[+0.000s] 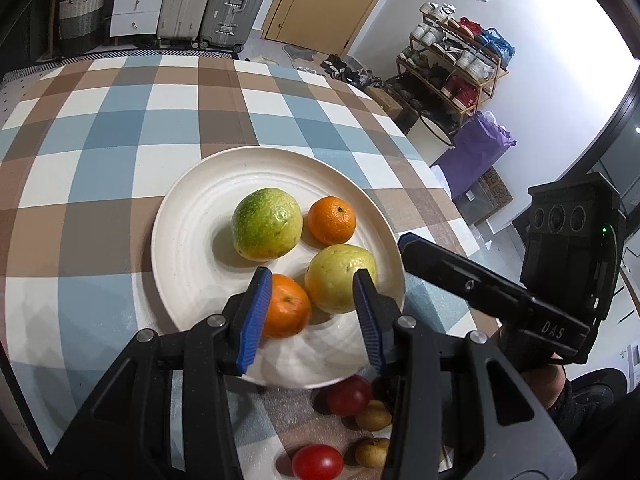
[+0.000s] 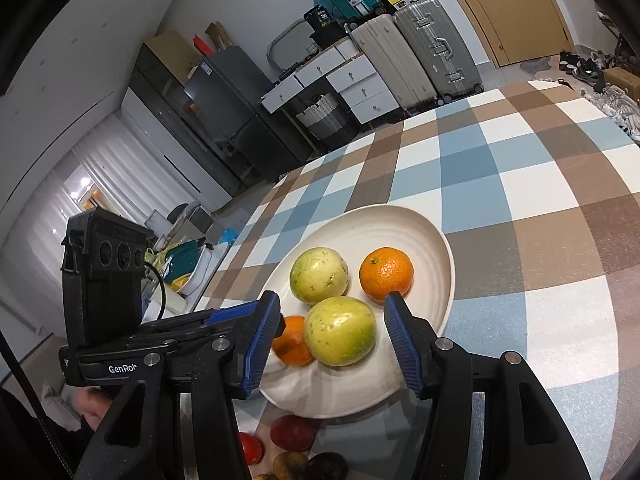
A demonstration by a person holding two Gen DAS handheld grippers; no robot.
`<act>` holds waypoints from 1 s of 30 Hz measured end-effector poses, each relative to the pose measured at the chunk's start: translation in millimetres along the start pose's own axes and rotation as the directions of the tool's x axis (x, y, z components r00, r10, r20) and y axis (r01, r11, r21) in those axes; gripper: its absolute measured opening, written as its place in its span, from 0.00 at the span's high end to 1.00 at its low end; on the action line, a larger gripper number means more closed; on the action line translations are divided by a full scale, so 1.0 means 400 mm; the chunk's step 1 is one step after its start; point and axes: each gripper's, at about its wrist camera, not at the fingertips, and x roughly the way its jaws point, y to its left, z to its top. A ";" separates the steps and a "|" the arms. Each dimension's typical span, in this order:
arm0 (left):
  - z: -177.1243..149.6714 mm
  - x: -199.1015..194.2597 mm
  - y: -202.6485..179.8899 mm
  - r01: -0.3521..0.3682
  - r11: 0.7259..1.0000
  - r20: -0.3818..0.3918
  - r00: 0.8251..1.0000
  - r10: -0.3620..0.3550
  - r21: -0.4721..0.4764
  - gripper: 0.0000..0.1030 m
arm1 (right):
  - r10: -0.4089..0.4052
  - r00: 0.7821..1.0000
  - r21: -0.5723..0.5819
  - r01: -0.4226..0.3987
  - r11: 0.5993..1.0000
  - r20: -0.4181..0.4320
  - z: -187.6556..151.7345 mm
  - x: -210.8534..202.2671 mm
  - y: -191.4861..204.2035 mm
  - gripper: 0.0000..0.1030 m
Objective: Organize fruits
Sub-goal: 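Lower both fruits onto the white plate and open both tools, then withdraw both tools from the plate toward the remaining tomatoes and plums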
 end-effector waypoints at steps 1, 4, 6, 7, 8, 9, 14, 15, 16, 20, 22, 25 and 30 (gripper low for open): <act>-0.005 -0.007 0.000 -0.001 1.000 0.003 1.000 0.001 -0.002 0.63 | -0.001 1.000 0.001 0.001 1.000 0.002 0.000 -0.004 0.001 0.46; -0.025 -0.027 0.000 -0.005 1.000 0.006 1.000 0.005 -0.006 0.63 | -0.003 1.000 -0.002 0.003 1.000 0.011 -0.004 -0.018 0.008 0.46; -0.039 -0.042 -0.001 -0.008 1.000 0.009 1.000 0.009 -0.007 0.63 | -0.005 1.000 -0.004 0.005 1.000 0.017 -0.009 -0.027 0.013 0.46; -0.044 -0.046 -0.002 -0.009 1.000 0.010 1.000 0.009 -0.008 0.63 | -0.006 1.000 -0.005 0.006 1.000 0.019 -0.011 -0.031 0.016 0.46; -0.050 -0.051 -0.002 -0.010 1.000 0.012 1.000 0.010 -0.009 0.63 | -0.007 1.000 -0.006 0.008 1.000 0.020 -0.015 -0.035 0.019 0.46; -0.055 -0.058 -0.002 -0.012 1.000 0.014 1.000 0.012 -0.011 0.63 | -0.009 1.000 -0.008 0.009 1.000 0.021 -0.018 -0.039 0.021 0.46; -0.084 -0.089 -0.008 -0.016 1.000 0.026 1.000 0.016 -0.010 0.63 | -0.013 1.000 -0.017 0.013 1.000 0.028 -0.033 -0.059 0.035 0.46; -0.089 -0.095 -0.009 -0.016 1.000 0.028 0.999 0.017 -0.010 0.63 | -0.013 1.000 -0.018 0.014 1.000 0.029 -0.037 -0.061 0.039 0.46; -0.095 -0.099 -0.011 -0.017 1.000 0.028 0.999 0.017 -0.009 0.63 | -0.013 0.999 -0.020 0.014 1.000 0.030 -0.039 -0.065 0.043 0.46; -0.120 -0.119 -0.019 -0.020 1.000 0.031 0.999 0.021 -0.006 0.59 | -0.014 0.999 -0.033 0.016 0.999 0.038 -0.050 -0.079 0.055 0.46; -0.130 -0.124 -0.026 -0.026 1.000 0.032 0.999 0.026 -0.002 0.57 | -0.011 0.999 -0.039 0.012 0.999 0.037 -0.057 -0.085 0.061 0.46; -0.148 -0.137 -0.034 -0.041 0.999 0.034 0.999 0.041 0.006 0.56 | -0.020 0.999 -0.047 0.021 0.999 0.035 -0.069 -0.092 0.069 0.46; -0.172 -0.156 -0.053 -0.076 0.997 0.050 0.996 0.075 0.024 0.40 | -0.041 0.999 -0.054 0.042 0.998 0.026 -0.090 -0.104 0.076 0.41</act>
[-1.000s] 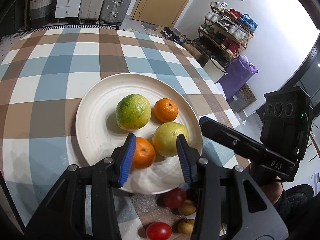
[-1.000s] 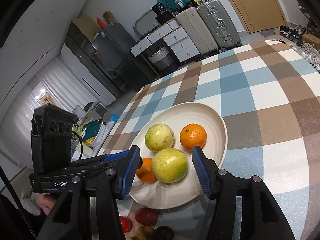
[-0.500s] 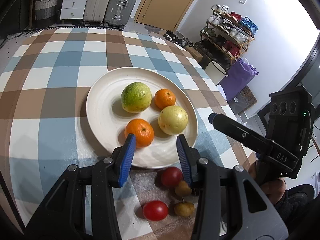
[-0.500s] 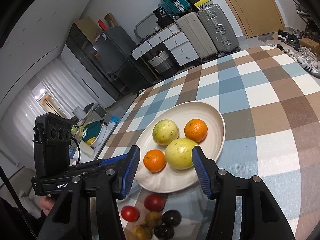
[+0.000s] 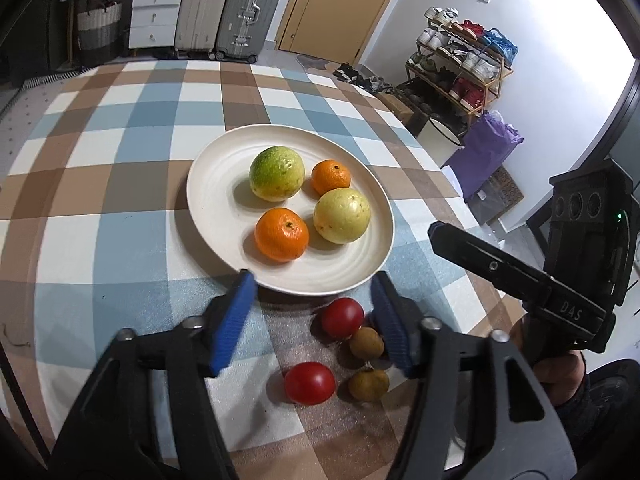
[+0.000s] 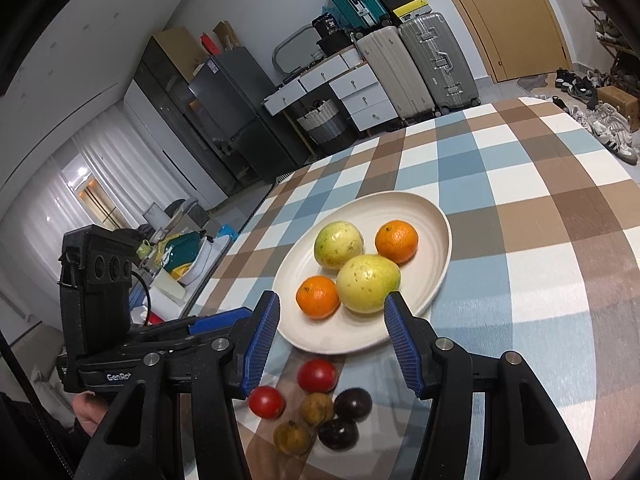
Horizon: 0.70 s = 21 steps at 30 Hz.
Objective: Organize fruits
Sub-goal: 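Withdraw both tools from the plate toward the remaining tomatoes and plums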
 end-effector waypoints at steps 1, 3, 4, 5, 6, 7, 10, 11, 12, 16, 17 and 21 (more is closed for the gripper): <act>-0.006 -0.008 -0.006 -0.004 1.000 0.009 1.000 0.004 0.009 0.38 | -0.006 1.000 -0.002 0.006 1.000 0.001 -0.004 -0.003 0.002 0.38; -0.012 -0.017 -0.014 -0.016 1.000 0.016 1.000 0.015 0.015 0.35 | -0.021 1.000 -0.005 0.021 1.000 0.009 -0.011 -0.011 0.005 0.32; -0.017 -0.021 -0.015 -0.018 1.000 0.017 1.000 0.017 0.015 0.32 | -0.023 1.000 -0.007 0.023 1.000 0.010 -0.015 -0.015 0.007 0.32; -0.018 -0.022 -0.015 -0.020 1.000 0.015 1.000 0.020 0.012 0.30 | -0.023 1.000 -0.010 0.023 1.000 0.009 -0.017 -0.018 0.008 0.32; -0.023 -0.025 -0.014 -0.021 1.000 0.013 1.000 0.021 0.008 0.28 | -0.026 1.000 -0.013 0.026 1.000 0.007 -0.022 -0.021 0.011 0.32; -0.025 -0.026 -0.013 -0.022 1.000 0.011 1.000 0.022 0.006 0.27 | -0.031 1.000 -0.016 0.031 0.999 0.005 -0.026 -0.025 0.014 0.31; -0.039 -0.027 -0.009 -0.035 0.999 -0.001 0.999 0.035 0.000 0.24 | -0.044 0.999 -0.027 0.044 0.999 0.007 -0.039 -0.033 0.023 0.24; -0.045 -0.026 -0.008 -0.039 0.999 -0.007 0.999 0.039 -0.001 0.23 | -0.048 0.999 -0.028 0.048 0.998 0.010 -0.044 -0.037 0.026 0.22; -0.051 -0.025 -0.006 -0.041 0.999 -0.015 0.999 0.041 -0.002 0.23 | -0.048 0.999 -0.030 0.048 0.998 0.012 -0.048 -0.040 0.029 0.22; -0.074 -0.015 0.004 -0.057 0.998 -0.041 0.998 0.057 0.001 0.23 | -0.055 0.998 -0.040 0.055 0.998 0.008 -0.062 -0.049 0.041 0.22; -0.079 -0.013 0.006 -0.061 0.998 -0.045 0.997 0.061 -0.001 0.23 | -0.055 0.998 -0.041 0.056 0.998 0.007 -0.066 -0.052 0.043 0.21; -0.095 -0.004 0.014 -0.066 0.998 -0.066 0.996 0.066 -0.007 0.23 | -0.121 0.993 -0.072 0.122 0.990 0.012 -0.079 -0.058 0.058 0.11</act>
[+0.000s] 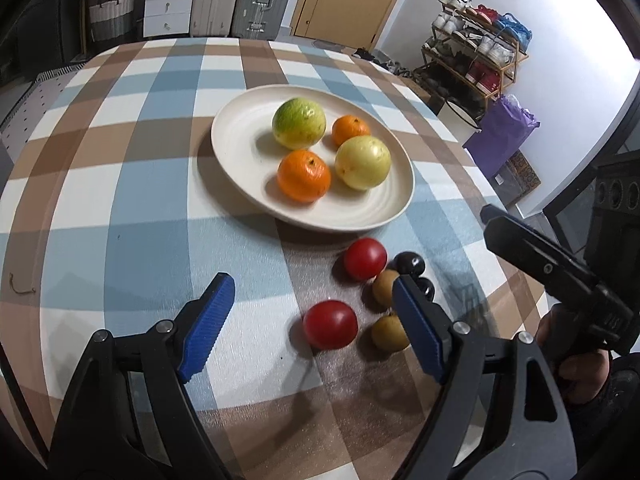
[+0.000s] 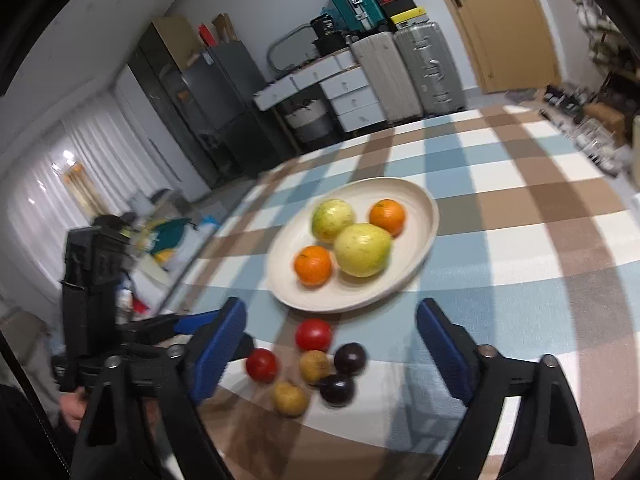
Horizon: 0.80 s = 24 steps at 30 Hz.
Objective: Organize fruits
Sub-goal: 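Withdraw both tools from the plate toward the remaining tomatoes and plums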
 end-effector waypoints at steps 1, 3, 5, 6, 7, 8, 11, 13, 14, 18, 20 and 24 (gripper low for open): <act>-0.003 0.001 0.000 -0.003 1.000 -0.002 1.000 0.003 0.003 0.23 | -0.023 1.000 -0.019 0.023 1.000 0.002 -0.003 -0.002 0.005 0.11; -0.009 0.007 -0.001 -0.005 1.000 -0.008 1.000 0.005 0.008 0.23 | -0.030 1.000 -0.044 0.030 0.999 0.001 -0.010 -0.004 0.013 0.11; -0.013 0.013 -0.002 -0.005 1.000 -0.018 1.000 0.005 0.008 0.23 | -0.025 1.000 -0.047 0.025 0.999 -0.007 -0.018 -0.006 0.016 0.11; -0.016 0.019 -0.001 -0.004 1.000 -0.026 1.000 0.004 0.006 0.23 | -0.025 1.000 -0.047 0.024 0.999 -0.011 -0.020 -0.005 0.016 0.11; -0.019 0.022 0.000 -0.003 1.000 -0.032 0.999 0.003 0.006 0.23 | -0.027 0.999 -0.046 0.027 0.999 -0.016 -0.024 -0.005 0.015 0.11; -0.021 0.026 0.000 -0.002 1.000 -0.037 0.999 0.002 0.006 0.23 | -0.030 0.999 -0.045 0.029 0.999 -0.020 -0.025 -0.003 0.014 0.11; -0.029 0.037 -0.001 -0.006 1.000 -0.047 0.999 0.007 0.011 0.23 | -0.031 0.999 -0.036 0.030 0.999 -0.030 -0.033 -0.002 0.011 0.11; -0.034 0.041 -0.002 -0.008 1.000 -0.046 0.999 0.009 0.017 0.23 | -0.035 0.999 -0.035 0.034 0.999 -0.033 -0.036 -0.003 0.011 0.11; -0.036 0.041 -0.002 -0.005 1.000 -0.045 0.999 0.006 0.021 0.23 | -0.038 0.999 -0.036 0.037 0.999 -0.033 -0.037 -0.004 0.011 0.11; -0.047 0.040 -0.004 -0.012 0.999 -0.038 0.999 0.014 0.043 0.23 | -0.046 0.998 -0.040 0.044 0.998 -0.040 -0.041 0.000 0.012 0.11; -0.051 0.041 -0.004 -0.013 0.999 -0.037 0.999 0.015 0.048 0.23 | -0.050 0.998 -0.041 0.048 0.998 -0.044 -0.043 0.002 0.012 0.11; -0.053 0.043 -0.002 0.000 0.999 -0.032 0.999 0.002 0.052 0.25 | -0.052 0.997 -0.040 0.050 0.998 -0.053 -0.047 0.008 0.011 0.11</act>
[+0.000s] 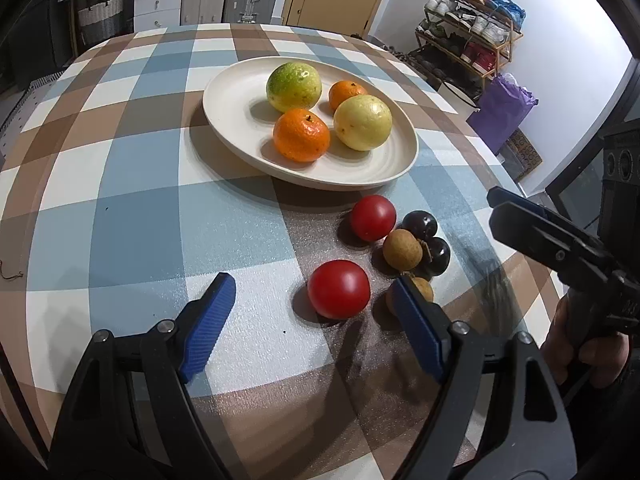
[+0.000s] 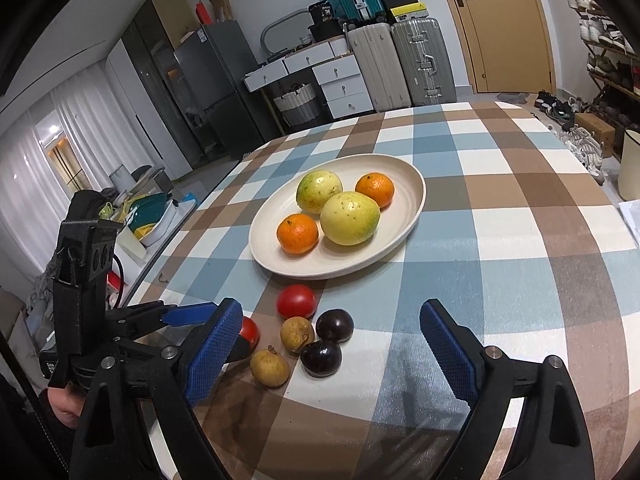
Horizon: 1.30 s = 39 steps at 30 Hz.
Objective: Organize fruits
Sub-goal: 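Withdraw both tools from the plate toward the remaining tomatoes and plums, then grasp the red tomato with the left tool and lift it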
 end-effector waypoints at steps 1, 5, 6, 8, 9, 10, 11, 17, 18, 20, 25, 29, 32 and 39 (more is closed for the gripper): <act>0.000 0.001 0.001 0.014 1.000 -0.001 1.000 -0.014 -0.001 0.29 | 0.000 1.000 -0.001 0.000 1.000 -0.001 -0.001 -0.001 0.000 0.11; 0.001 0.001 0.002 0.047 0.999 -0.001 0.999 -0.047 0.003 0.48 | -0.003 1.000 -0.001 0.003 1.000 -0.002 -0.003 0.000 -0.001 0.11; -0.001 0.001 0.001 0.050 0.999 0.000 0.999 -0.050 0.006 0.57 | -0.002 1.000 0.002 0.002 1.000 -0.002 -0.003 0.000 -0.003 0.11; 0.000 0.001 -0.001 0.062 0.998 0.003 0.998 -0.062 0.017 0.69 | 0.004 1.000 0.011 -0.004 1.000 -0.003 -0.004 -0.001 -0.005 0.11; -0.001 -0.001 -0.003 0.068 0.997 0.007 0.998 -0.068 0.023 0.71 | 0.013 1.000 0.021 -0.012 1.000 -0.004 -0.004 -0.002 -0.008 0.11; -0.002 -0.002 -0.005 0.071 0.997 0.012 0.997 -0.071 0.031 0.71 | 0.017 1.000 0.026 -0.017 1.000 -0.004 -0.003 -0.002 -0.009 0.11; -0.003 -0.004 -0.008 0.088 0.995 0.019 0.996 -0.089 0.044 0.71 | 0.018 1.000 0.028 -0.018 0.999 -0.004 -0.003 -0.003 -0.009 0.11; -0.006 -0.013 -0.016 0.084 0.995 0.035 0.996 -0.086 0.058 0.71 | 0.021 1.000 0.031 -0.021 0.999 -0.005 -0.003 -0.008 -0.013 0.11; -0.008 -0.017 -0.013 0.086 0.995 0.038 0.995 -0.088 0.055 0.71 | 0.021 1.000 0.032 -0.021 0.999 -0.005 -0.002 -0.009 -0.013 0.11; -0.005 -0.023 -0.009 0.083 0.995 0.044 0.995 -0.086 0.049 0.71 | 0.032 0.999 0.036 -0.032 0.999 -0.013 -0.003 -0.010 -0.016 0.11; -0.012 -0.043 -0.001 0.086 0.996 0.057 0.994 -0.088 0.039 0.71 | 0.037 0.998 0.026 -0.036 0.999 -0.044 -0.013 -0.005 -0.014 0.11; -0.019 -0.048 0.014 0.090 0.996 0.053 0.994 -0.091 0.020 0.71 | 0.020 0.998 0.003 -0.020 1.000 -0.052 -0.024 -0.007 -0.005 0.11; -0.026 -0.057 0.026 0.090 0.996 0.060 0.994 -0.090 0.014 0.71 | 0.014 0.998 -0.003 -0.014 1.000 -0.058 -0.030 -0.007 -0.001 0.11; -0.036 -0.076 0.046 0.090 0.996 0.080 0.993 -0.090 0.003 0.71 | 0.035 0.997 -0.009 -0.036 0.999 -0.067 -0.039 -0.007 0.022 0.14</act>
